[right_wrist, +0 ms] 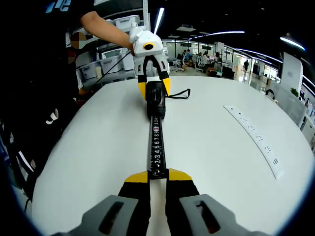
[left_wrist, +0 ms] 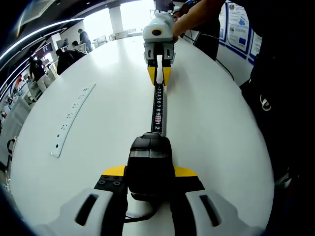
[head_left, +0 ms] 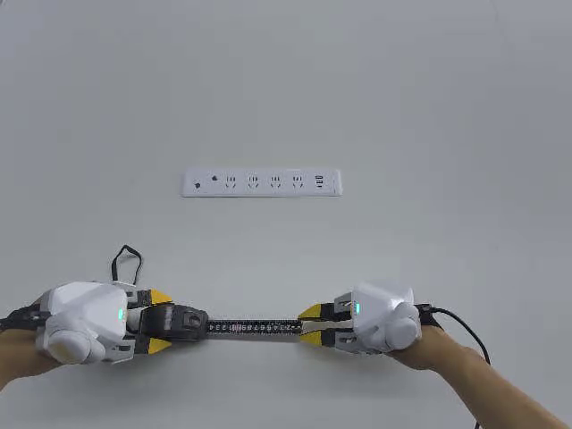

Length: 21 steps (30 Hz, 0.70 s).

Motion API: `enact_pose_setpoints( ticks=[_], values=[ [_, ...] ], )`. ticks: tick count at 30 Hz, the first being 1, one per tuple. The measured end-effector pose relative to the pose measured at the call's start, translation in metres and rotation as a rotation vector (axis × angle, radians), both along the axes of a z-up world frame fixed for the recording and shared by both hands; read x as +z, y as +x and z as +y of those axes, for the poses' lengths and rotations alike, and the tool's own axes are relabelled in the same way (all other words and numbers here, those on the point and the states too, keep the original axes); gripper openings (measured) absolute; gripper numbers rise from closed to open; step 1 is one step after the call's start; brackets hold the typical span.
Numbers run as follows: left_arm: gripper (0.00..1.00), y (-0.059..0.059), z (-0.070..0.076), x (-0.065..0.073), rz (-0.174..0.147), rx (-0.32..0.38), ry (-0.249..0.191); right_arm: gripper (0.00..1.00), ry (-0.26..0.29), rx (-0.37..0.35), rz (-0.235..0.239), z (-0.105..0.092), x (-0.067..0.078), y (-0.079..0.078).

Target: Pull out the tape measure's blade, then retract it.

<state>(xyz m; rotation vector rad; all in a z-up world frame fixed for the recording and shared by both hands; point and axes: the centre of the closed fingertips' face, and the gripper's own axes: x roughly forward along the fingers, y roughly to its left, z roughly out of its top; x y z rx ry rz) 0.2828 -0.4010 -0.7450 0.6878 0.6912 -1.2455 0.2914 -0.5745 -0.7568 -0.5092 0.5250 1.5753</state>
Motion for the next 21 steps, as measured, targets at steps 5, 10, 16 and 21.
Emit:
enact_pose_setpoints(
  ticks=[5,10,16,21],
  values=[
    [0.29,0.000,-0.002,0.002,0.000,0.000,0.001,0.07,-0.001,-0.003,0.003,-0.006,0.000,0.000],
    [0.29,-0.001,-0.004,0.004,0.000,-0.001,0.002,0.07,-0.004,-0.006,0.003,-0.013,0.001,0.001],
    [0.29,-0.001,-0.006,0.007,0.000,-0.002,0.003,0.07,-0.010,-0.014,0.003,-0.022,0.000,0.002],
    [0.29,-0.001,-0.006,0.007,0.001,-0.002,0.004,0.07,-0.017,-0.020,0.004,-0.029,0.001,0.002]
  ],
)
